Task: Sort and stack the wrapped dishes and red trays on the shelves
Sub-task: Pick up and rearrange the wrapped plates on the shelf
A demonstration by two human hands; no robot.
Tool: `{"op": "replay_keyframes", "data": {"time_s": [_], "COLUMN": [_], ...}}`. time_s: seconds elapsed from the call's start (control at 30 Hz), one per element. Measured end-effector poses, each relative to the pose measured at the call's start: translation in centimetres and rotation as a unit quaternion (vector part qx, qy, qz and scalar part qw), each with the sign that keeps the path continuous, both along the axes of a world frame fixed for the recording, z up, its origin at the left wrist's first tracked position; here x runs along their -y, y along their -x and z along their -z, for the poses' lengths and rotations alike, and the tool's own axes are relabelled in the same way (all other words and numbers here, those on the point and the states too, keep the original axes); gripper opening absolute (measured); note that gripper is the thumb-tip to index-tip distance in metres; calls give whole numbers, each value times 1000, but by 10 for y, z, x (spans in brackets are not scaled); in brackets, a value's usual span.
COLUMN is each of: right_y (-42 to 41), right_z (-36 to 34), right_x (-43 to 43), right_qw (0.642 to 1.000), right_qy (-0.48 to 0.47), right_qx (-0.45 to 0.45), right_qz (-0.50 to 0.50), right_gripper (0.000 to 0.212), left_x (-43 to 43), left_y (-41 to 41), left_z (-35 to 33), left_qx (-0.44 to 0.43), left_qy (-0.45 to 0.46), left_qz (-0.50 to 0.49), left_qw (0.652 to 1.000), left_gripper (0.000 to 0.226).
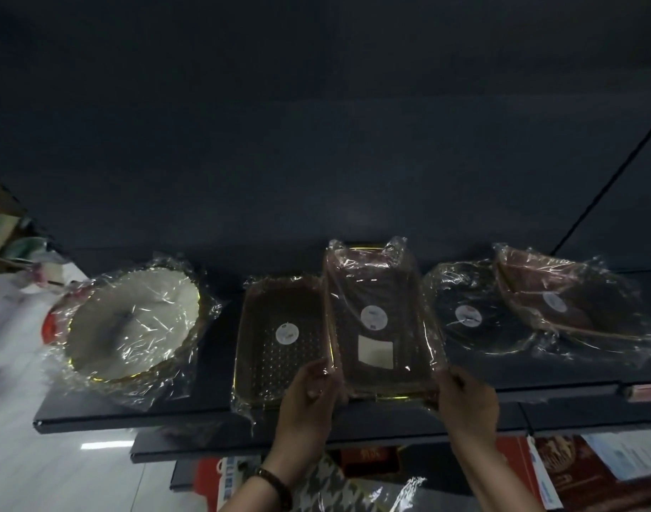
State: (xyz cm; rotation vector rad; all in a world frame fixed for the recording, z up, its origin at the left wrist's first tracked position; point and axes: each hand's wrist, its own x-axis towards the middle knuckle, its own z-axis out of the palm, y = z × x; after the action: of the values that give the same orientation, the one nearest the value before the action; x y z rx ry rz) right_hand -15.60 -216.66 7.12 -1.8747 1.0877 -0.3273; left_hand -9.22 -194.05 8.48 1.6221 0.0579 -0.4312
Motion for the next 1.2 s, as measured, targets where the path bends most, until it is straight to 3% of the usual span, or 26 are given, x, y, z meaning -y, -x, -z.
{"op": "replay_keyframes", "data": {"time_s": [0.13, 0.23, 0.5, 0.7, 0.87, 1.0, 1.07, 1.2], "right_y": [-11, -25, -65, -75, -69, -73, -75, -80], "right_z": [-15, -10, 0, 8, 12, 16, 20, 32], "right_x": [-34, -63, -128, -144, -146, -143, -139, -133], "right_qw": [999, 997, 988, 982, 982, 981, 978, 970], "right_qy": [-17, -24, -7, -3, 7, 30, 51, 73], "right_qx": [22, 4, -28, -61, -53, -32, -51, -81], "right_qz": [-36, -78, -155, -180, -182, -188, -196, -219], "right_gripper": [28, 26, 23, 21, 9, 13, 15, 24], "left_x": [-29, -59, -130, -143, -144, -148, -148, -145], "left_y": [-5, -16, -49, -70, -72, -79, -82, -83], "left_z": [1, 12, 42, 57, 53, 62, 66, 64], "left_qx": [15, 43, 42, 56, 127, 189, 198, 180], "left_qy": [0, -55, -126, -185, -215, -288, -328, -316], "left_qz": [-31, -65, -107, -85, -39, -8, 5, 29], "left_qw": [999, 995, 985, 978, 968, 939, 924, 931], "left_gripper": [26, 18, 51, 16, 24, 20, 20, 13]}}
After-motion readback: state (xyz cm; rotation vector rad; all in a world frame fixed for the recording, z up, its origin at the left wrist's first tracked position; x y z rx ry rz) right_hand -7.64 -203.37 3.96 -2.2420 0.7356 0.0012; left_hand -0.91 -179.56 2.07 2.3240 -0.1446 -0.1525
